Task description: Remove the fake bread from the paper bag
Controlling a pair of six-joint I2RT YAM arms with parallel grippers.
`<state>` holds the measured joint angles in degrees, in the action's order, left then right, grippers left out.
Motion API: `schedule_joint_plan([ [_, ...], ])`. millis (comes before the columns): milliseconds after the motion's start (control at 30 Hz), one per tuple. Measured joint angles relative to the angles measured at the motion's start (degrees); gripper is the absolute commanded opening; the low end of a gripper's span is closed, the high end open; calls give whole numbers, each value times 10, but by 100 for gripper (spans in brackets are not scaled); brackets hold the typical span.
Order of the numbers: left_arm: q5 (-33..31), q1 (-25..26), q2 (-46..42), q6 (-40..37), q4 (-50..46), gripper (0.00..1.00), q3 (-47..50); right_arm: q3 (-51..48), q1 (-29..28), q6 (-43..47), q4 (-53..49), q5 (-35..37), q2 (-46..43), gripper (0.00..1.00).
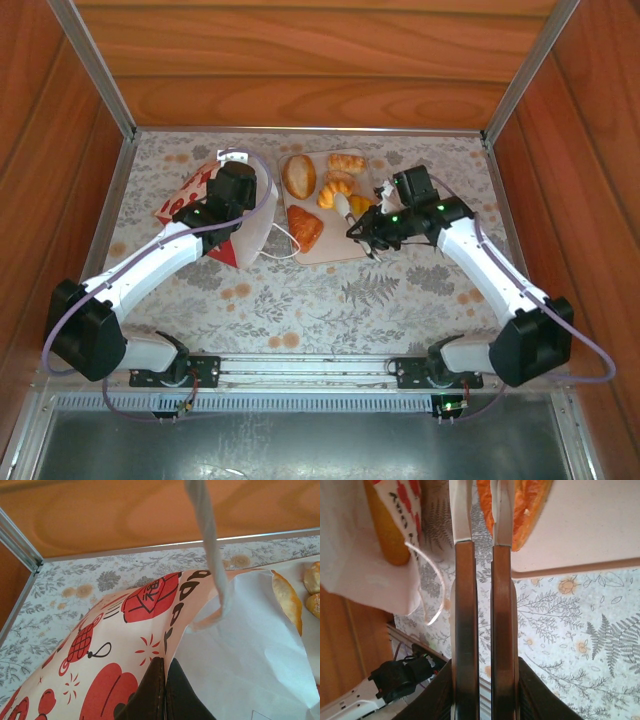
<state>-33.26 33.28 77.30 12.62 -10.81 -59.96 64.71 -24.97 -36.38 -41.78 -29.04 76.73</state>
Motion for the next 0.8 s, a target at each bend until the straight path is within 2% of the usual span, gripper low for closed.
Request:
schedule_joint_plan([
  [500,0,0,-1,0,-5,0,0,-2,11,-8,111,-33,127,14],
  [800,1,0,-2,0,-5,0,0,-3,11,-32,154,-51,149,15],
])
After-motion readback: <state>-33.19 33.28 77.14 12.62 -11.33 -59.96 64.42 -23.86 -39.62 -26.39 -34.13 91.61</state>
